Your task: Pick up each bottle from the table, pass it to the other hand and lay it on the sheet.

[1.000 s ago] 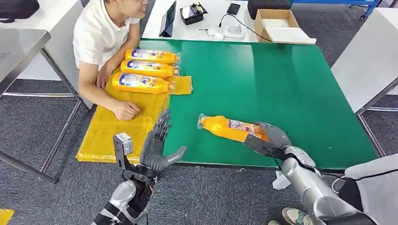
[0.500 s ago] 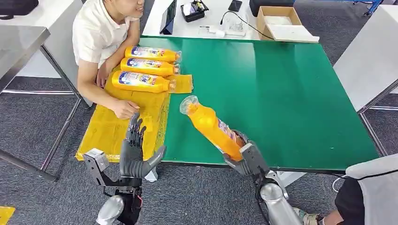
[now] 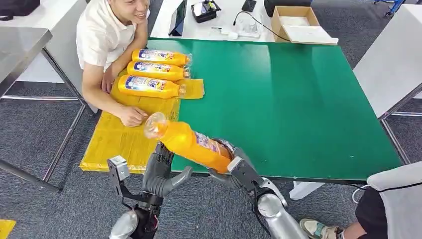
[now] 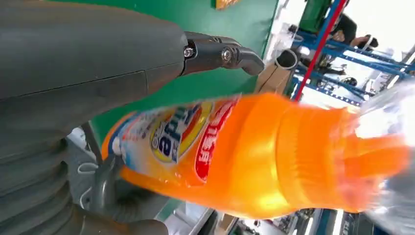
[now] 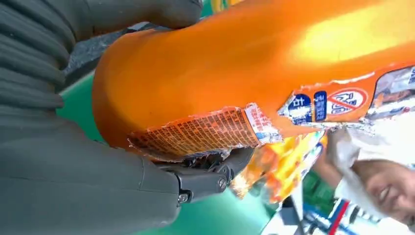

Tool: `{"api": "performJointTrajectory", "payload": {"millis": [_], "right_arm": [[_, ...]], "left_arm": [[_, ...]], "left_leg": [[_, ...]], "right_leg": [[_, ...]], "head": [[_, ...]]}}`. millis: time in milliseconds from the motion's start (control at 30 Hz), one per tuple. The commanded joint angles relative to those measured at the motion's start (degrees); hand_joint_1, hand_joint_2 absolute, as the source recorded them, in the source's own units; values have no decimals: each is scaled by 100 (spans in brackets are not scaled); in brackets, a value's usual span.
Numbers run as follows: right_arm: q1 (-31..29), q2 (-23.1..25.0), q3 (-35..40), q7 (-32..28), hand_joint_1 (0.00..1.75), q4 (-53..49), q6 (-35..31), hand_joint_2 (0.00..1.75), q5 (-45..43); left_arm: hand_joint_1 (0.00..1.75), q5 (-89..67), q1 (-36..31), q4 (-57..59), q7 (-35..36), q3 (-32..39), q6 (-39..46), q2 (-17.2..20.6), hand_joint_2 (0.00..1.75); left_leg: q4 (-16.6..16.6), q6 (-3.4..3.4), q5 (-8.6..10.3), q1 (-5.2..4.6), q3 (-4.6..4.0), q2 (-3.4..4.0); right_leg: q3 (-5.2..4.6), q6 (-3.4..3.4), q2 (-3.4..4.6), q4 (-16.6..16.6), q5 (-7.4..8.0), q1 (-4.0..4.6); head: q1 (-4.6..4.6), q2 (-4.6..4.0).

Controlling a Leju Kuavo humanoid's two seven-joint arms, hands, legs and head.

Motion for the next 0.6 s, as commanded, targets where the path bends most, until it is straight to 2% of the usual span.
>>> {"api": "performJointTrajectory", "payload": {"millis": [33,67,100,133,200,300,333,367,467,500,533,567,600], "right_arm": [[-421,-220,816,-187,161,287,39,175,73],[-421,-220,816,-187,154,287,39,175,73],[-475,-212,879,-183,138,358,-34,175,161],[-524,-188,918,-183,143,420,-43,175,163],[-603,-157,967,-132,141,519,-197,175,247],[-696,-94,1041,-85,145,657,-273,175,328],[-695,-48,1037,-126,143,722,-246,175,251],[-692,-45,1054,-126,143,735,-245,175,249],[-663,-38,1102,-219,134,749,-160,175,165],[-666,-47,1142,-289,122,745,-95,175,120],[-667,-46,1168,-334,105,756,18,175,38],[-662,-41,1201,-361,80,763,54,175,13],[-659,-21,1240,-390,66,810,106,175,-31]], "left_arm": [[0,170,-494,497,87,-351,98,-69,175],[0,170,-494,497,87,-351,98,-69,175],[0,186,-507,470,63,-384,128,-54,175],[0,243,-514,437,59,-404,123,-37,175],[0,422,-518,382,136,-444,19,4,175],[0,603,-534,385,245,-431,-2,29,175],[0,506,-580,425,174,-349,367,-27,175],[0,506,-628,443,180,-359,385,-18,175],[0,580,-722,422,106,-258,477,-66,175],[0,713,-730,382,129,-258,402,-64,175],[159,871,-746,341,146,-301,207,-18,175],[175,951,-744,309,147,-322,104,15,175],[175,1104,-737,258,172,-341,-85,52,175]], "left_leg": [[-7,-8,-17,0,47,-1],[-5,-4,-5,-1,18,-4],[-4,-6,-10,-2,28,-1],[-5,-4,-5,0,15,2],[-3,-7,-15,0,35,8],[-3,-4,-5,-1,11,8],[-4,-7,-11,-2,26,11],[-6,-6,-7,0,20,9],[-4,-6,-5,1,15,5],[-5,-10,-14,1,37,9],[-3,-5,-6,2,14,-1],[-5,-4,-5,0,13,1],[-4,-7,-11,0,25,6]], "right_leg": [[46,-15,-3,-3,-19,2],[18,-7,-4,-3,-7,-1],[27,-10,-1,-1,-12,-1],[14,-7,2,-3,-4,0],[32,-13,7,0,-13,1],[8,-7,7,-1,-3,0],[20,-12,10,2,-9,-1],[17,-10,9,-2,-5,0],[14,-9,4,-2,-4,2],[33,-16,7,0,-13,3],[15,-9,-1,-2,-6,3],[11,-7,1,-1,-5,0],[22,-11,5,0,-10,1]], "head": [[-2,0],[0,0],[0,0],[-2,0],[0,0],[0,0],[-2,0],[0,0],[0,0],[0,0],[0,0],[0,0],[-2,0]]}}
